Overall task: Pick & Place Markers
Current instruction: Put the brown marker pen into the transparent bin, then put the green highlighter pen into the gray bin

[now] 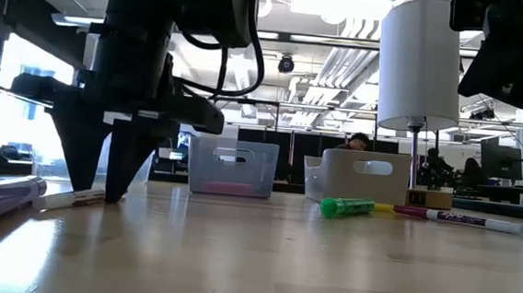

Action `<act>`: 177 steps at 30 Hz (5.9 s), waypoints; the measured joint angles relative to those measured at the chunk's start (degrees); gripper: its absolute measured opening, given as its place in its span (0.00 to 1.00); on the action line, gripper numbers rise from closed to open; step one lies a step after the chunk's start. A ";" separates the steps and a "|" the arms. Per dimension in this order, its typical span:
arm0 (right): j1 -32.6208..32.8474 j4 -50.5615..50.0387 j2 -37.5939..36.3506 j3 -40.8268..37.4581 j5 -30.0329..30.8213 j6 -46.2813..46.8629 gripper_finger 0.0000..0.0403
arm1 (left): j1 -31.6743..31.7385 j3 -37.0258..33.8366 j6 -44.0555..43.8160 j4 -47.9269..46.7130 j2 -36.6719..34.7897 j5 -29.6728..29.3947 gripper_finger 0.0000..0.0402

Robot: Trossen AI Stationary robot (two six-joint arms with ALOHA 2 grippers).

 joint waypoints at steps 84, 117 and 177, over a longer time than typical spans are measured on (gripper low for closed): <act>-15.47 9.82 0.00 0.02 8.37 -7.82 0.00 | 38.18 -20.61 49.19 10.97 -51.46 -9.90 0.21; -13.92 -19.89 28.50 38.32 -0.45 -26.31 0.00 | 9.91 -34.06 64.53 14.50 -71.54 -7.97 0.00; -22.99 -9.40 42.47 32.08 -22.84 -58.39 0.12 | 9.91 -33.90 56.21 16.66 -74.29 -7.91 0.00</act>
